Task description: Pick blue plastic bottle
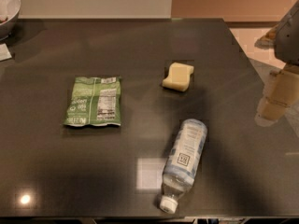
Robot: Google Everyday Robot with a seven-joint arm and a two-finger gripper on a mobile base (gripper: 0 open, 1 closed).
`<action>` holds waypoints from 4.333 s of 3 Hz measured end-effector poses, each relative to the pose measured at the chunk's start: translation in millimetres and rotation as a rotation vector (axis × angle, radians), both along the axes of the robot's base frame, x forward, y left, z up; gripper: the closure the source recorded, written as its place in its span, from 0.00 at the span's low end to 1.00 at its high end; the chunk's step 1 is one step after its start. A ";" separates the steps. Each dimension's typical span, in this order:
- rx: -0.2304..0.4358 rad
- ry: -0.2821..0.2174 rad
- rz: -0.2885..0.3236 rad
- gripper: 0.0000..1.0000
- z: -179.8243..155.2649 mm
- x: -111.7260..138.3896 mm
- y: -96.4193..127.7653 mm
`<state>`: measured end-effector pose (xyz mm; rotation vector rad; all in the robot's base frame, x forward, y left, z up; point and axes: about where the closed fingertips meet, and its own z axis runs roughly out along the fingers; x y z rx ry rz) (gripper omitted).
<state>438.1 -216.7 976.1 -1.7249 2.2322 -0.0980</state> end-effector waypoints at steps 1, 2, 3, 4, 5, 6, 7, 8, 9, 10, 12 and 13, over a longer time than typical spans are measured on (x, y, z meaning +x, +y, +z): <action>0.000 0.000 0.000 0.00 0.0 0.0 0.0; 0.003 0.006 0.033 0.00 0.7 3.1 6.8; 0.028 0.012 0.142 0.00 -6.8 5.7 28.8; 0.070 -0.006 0.293 0.00 -15.0 -0.5 53.1; 0.086 -0.029 0.482 0.00 -25.2 -16.9 79.2; 0.057 -0.019 0.686 0.00 -42.9 -34.6 103.8; 0.016 0.009 0.873 0.00 -64.4 -49.5 123.9; -0.032 0.034 1.016 0.00 -86.6 -60.5 138.1; -0.086 0.061 1.117 0.00 -107.2 -69.1 145.3; -0.135 0.097 1.185 0.00 -123.3 -76.7 144.7; -0.207 0.155 1.249 0.41 -136.0 -78.7 140.3; -0.205 0.175 1.215 0.64 -130.1 -66.5 135.5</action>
Offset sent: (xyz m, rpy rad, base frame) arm 0.0065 0.0147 -0.0045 0.0067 0.0405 0.0813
